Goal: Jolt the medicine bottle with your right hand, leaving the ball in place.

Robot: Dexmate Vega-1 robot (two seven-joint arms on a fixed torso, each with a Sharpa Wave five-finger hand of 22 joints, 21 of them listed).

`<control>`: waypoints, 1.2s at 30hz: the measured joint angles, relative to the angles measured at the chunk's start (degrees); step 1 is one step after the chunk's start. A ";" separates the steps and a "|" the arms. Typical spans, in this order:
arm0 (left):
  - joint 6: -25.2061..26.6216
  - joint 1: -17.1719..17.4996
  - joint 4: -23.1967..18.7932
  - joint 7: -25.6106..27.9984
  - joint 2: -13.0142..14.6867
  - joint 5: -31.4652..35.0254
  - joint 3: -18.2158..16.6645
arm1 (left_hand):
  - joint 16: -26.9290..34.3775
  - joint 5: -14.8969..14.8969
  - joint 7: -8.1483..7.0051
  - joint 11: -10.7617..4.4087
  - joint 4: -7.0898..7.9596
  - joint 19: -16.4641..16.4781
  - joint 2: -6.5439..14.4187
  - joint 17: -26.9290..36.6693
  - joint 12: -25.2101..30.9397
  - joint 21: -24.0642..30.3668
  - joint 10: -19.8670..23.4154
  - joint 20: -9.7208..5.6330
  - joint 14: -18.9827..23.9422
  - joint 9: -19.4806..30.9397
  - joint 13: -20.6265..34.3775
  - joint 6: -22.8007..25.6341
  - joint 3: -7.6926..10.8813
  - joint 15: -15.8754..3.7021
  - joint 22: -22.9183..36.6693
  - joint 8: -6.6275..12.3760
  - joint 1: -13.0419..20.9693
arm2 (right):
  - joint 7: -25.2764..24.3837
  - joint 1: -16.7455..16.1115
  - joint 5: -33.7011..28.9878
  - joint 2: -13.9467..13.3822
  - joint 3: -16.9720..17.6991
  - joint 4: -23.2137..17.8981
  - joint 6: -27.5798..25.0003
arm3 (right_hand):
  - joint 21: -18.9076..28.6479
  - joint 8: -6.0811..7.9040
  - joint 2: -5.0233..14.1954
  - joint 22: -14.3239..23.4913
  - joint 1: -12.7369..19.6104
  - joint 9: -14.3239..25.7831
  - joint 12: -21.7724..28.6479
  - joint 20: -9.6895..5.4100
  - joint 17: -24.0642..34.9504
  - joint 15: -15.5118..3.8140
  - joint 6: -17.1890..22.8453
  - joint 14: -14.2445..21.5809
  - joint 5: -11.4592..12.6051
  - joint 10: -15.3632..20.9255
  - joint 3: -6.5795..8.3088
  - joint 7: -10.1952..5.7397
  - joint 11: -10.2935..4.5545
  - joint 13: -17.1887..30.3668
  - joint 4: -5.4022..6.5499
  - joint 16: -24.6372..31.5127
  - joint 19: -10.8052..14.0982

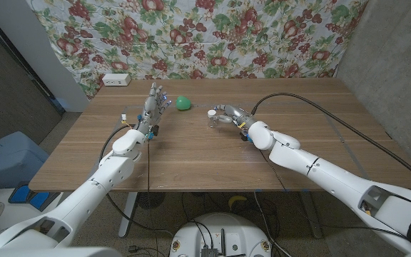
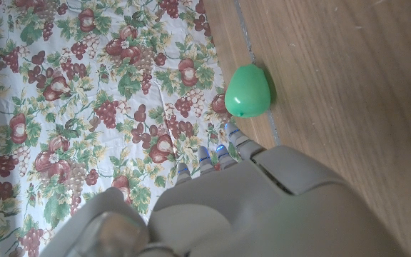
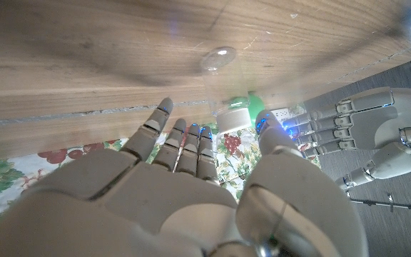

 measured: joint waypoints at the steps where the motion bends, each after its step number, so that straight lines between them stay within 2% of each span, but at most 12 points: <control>1: 0.00 0.00 0.00 0.02 0.01 0.00 -0.01 | 0.00 0.00 0.00 0.00 0.00 0.00 0.00 0.00 0.00 0.00 0.00 0.00 0.00 0.00 0.00 0.00 0.00 0.00 0.00 0.00 0.00 | 0.00 0.02 -0.02 0.02 -0.02 0.03 0.00 | 0.00 0.00 0.00 0.00 0.00 0.00 0.00 0.00 0.02 0.00 0.00 0.00 -0.12 -0.01 0.00 0.00 -0.01 0.09 0.00 0.00 0.00; 12: 0.02 0.05 -0.13 0.17 0.12 0.00 -0.13 | 0.00 0.00 0.00 0.00 0.00 0.00 0.00 0.00 0.00 0.00 0.00 0.00 0.00 0.00 0.00 0.00 0.00 0.00 0.00 0.00 0.00 | -0.02 1.10 -0.09 1.26 -0.87 2.19 0.70 | 0.00 0.00 -0.68 -0.01 0.68 -0.01 0.00 0.00 0.26 0.32 0.71 -0.33 -0.42 0.41 -0.25 -0.11 -0.44 0.11 0.25 0.00 -0.01; 16: 0.02 0.17 -0.30 0.19 0.20 0.00 -0.20 | 0.00 0.00 0.00 0.00 0.00 0.00 0.00 0.00 0.00 0.00 0.00 0.00 0.00 0.00 0.00 0.00 0.00 0.00 0.00 0.00 0.00 | 0.06 1.24 0.12 1.43 -0.96 2.51 1.08 | 0.00 0.40 -0.34 -0.01 1.04 -0.01 0.00 0.00 0.43 0.32 1.12 -0.33 -0.42 1.09 -0.40 -0.52 -1.12 0.11 0.40 0.00 -0.01; 21: 0.07 0.36 -0.56 0.29 0.29 -0.01 -0.26 | 0.00 0.00 0.00 0.00 0.00 0.00 0.00 0.00 0.00 0.00 0.00 0.00 0.00 0.00 0.00 0.00 0.00 0.00 0.00 0.00 0.00 | 0.18 1.71 0.42 2.05 -1.30 3.58 1.46 | 0.00 0.43 -1.04 -0.01 2.12 -0.01 0.44 0.00 0.53 0.32 1.94 -0.33 -0.42 2.15 -0.40 -1.34 -2.17 0.11 0.40 0.21 -0.01; 24: 0.08 0.43 -0.68 0.38 0.34 -0.03 -0.30 | 0.00 0.00 0.00 0.00 0.00 0.00 0.00 0.00 0.00 0.00 0.00 0.00 0.00 0.00 0.00 0.00 0.00 0.00 0.00 0.00 0.00 | 0.20 1.97 0.52 2.44 -1.49 4.31 1.58 | 0.00 0.81 -0.46 -0.01 2.73 -0.01 0.44 0.00 0.73 0.32 2.46 -0.33 -0.42 2.45 -0.40 -1.22 -2.48 0.10 0.40 0.21 -0.01; 25: 0.08 0.43 -0.68 0.44 0.34 -0.03 -0.30 | 0.00 0.00 0.00 0.00 0.00 0.00 0.00 0.00 0.00 0.00 0.00 0.00 0.00 0.00 0.00 0.00 0.00 0.00 0.00 0.00 0.00 | 0.20 2.02 0.52 2.52 -1.53 4.48 1.58 | 0.00 0.88 -1.00 -0.01 3.27 -0.01 0.44 0.00 0.79 0.32 2.46 -0.33 -0.42 2.47 -0.40 -1.24 -2.50 0.10 0.40 0.21 -0.01; 29: 0.11 0.90 -1.28 0.66 0.61 -0.07 -0.46 | 0.00 0.00 0.00 0.00 0.00 0.00 0.00 0.00 0.00 0.00 0.00 0.00 0.00 0.00 0.00 0.00 0.00 0.00 0.00 0.00 0.00 | 0.32 2.22 1.03 2.90 -1.70 5.15 2.12 | 0.00 0.88 -1.05 -0.01 3.32 -0.01 0.44 0.01 0.80 0.32 2.98 -0.32 -0.41 3.28 -0.56 -1.76 -2.89 0.10 0.56 0.41 0.00; 33: 0.12 1.31 -1.72 0.80 0.81 -0.14 -0.63 | 0.00 0.00 0.00 0.00 0.00 0.00 0.00 0.00 0.00 0.00 0.00 0.00 0.00 0.00 0.00 0.00 0.00 0.00 0.00 0.00 0.00 | 0.42 2.55 1.35 3.41 -1.97 6.04 2.56 | 0.00 0.88 -0.78 -0.02 3.63 -0.01 0.45 0.01 0.79 0.32 3.19 -0.33 -0.41 3.36 -0.56 -1.97 -2.78 0.10 0.56 0.41 0.00; 36: 0.12 1.54 -1.97 0.88 0.93 -0.19 -0.72 | 0.00 0.00 0.00 0.00 0.00 0.00 0.00 0.00 0.00 0.00 0.00 0.00 0.00 0.00 0.00 0.00 0.00 0.00 0.00 0.00 0.00 | 0.51 2.85 1.56 3.87 -2.19 6.87 2.78 | 0.00 0.88 -1.51 -0.01 4.67 -0.01 0.74 0.01 0.80 0.27 3.74 -0.28 -0.41 3.77 -0.57 -1.78 -2.37 0.10 0.55 0.62 -0.01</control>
